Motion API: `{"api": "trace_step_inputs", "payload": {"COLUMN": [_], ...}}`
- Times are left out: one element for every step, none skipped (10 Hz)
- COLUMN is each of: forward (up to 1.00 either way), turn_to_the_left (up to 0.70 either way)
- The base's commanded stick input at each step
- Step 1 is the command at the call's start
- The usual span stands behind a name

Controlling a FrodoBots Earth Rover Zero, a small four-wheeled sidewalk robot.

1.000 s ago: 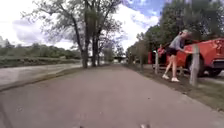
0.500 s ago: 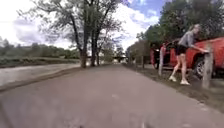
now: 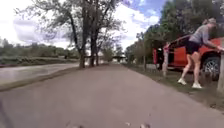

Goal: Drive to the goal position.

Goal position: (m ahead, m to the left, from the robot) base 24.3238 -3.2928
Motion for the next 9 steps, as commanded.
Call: {"api": "trace_step_inputs", "payload": {"forward": [1.00,1.00,1.00,1.00,1.00,1.00,1.00,1.00,1.00], "turn_to_the_left": [0.00,0.00,0.00,0.00,0.00,0.00,0.00,0.00,0.00]}}
